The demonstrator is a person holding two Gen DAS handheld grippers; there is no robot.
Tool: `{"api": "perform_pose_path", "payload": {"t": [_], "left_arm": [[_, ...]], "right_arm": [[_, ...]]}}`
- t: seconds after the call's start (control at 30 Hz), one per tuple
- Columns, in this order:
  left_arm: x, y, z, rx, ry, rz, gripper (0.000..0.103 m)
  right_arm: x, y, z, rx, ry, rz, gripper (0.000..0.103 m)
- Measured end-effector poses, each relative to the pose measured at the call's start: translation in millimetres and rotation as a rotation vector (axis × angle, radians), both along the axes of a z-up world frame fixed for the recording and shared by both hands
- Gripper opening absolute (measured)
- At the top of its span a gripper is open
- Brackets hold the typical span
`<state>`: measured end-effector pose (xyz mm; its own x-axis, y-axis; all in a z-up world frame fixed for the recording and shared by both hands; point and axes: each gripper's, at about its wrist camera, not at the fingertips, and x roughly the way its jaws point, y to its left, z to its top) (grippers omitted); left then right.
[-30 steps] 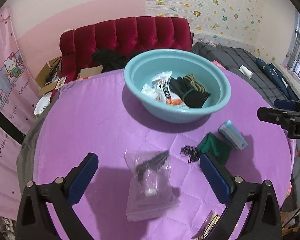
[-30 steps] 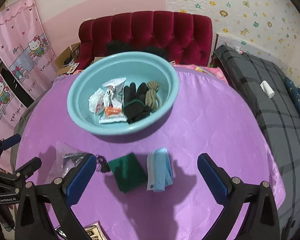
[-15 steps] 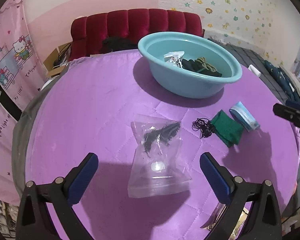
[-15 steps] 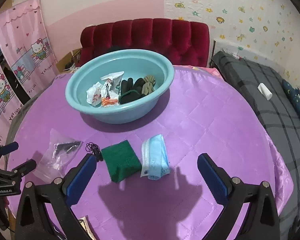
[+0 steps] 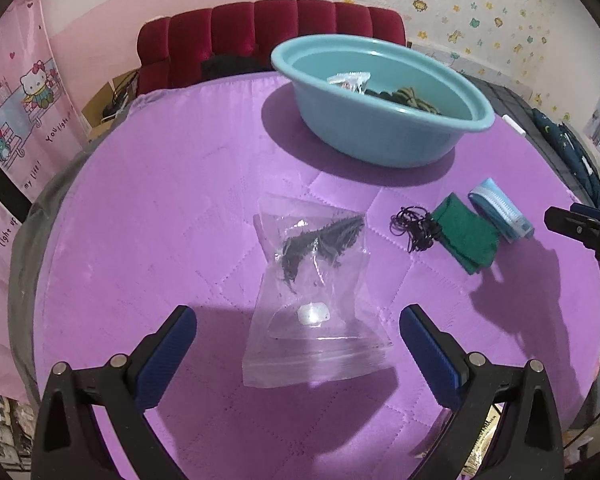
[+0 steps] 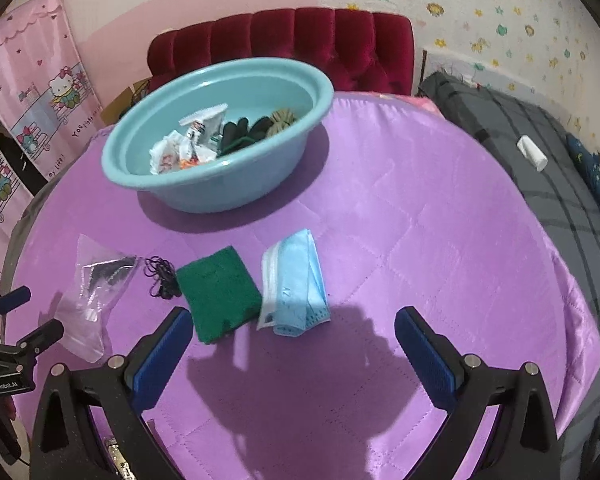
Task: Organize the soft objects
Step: 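Withdraw both tools and move toward the clear zip bag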
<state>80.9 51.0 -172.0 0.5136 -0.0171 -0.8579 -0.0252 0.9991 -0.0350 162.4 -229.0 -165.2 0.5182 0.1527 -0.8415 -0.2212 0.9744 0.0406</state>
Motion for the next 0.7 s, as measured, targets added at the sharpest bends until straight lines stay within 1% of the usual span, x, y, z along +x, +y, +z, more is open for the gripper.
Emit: {"api": "perform_pose_path", "payload": {"t": [0.17,0.3,0.47,0.6,0.7], "left_arm": [[13.0,-3.9,-14.0,0.008,0.033,-0.010,0.103],[22.4,-2.8,-26.2,-0.004,0.062,0.003,0.103],[31.0,-2.7,-36.3,-0.003,0.077,0.005,0.103],[38.1,-1.2,-44.3,-0.006,0.097,0.011,0.103],[41.5,-0.4,-47.1,-0.013,0.105,0.014,0.103]], "right_arm": [[15.1,-4.6,-12.5,0.000,0.041,-0.023,0.103],[27.4,-8.5,-22.9,0.005,0.073,-0.039,0.103],[40.9,-10.8,-38.5,-0.003,0.110,-0.048,0.103],[49.6,-14.0,-49.0,0.013,0.130,-0.055,0.103],[56.4,-19.2,-54.4,0.052,0.147,-0.069,0.093]]}}
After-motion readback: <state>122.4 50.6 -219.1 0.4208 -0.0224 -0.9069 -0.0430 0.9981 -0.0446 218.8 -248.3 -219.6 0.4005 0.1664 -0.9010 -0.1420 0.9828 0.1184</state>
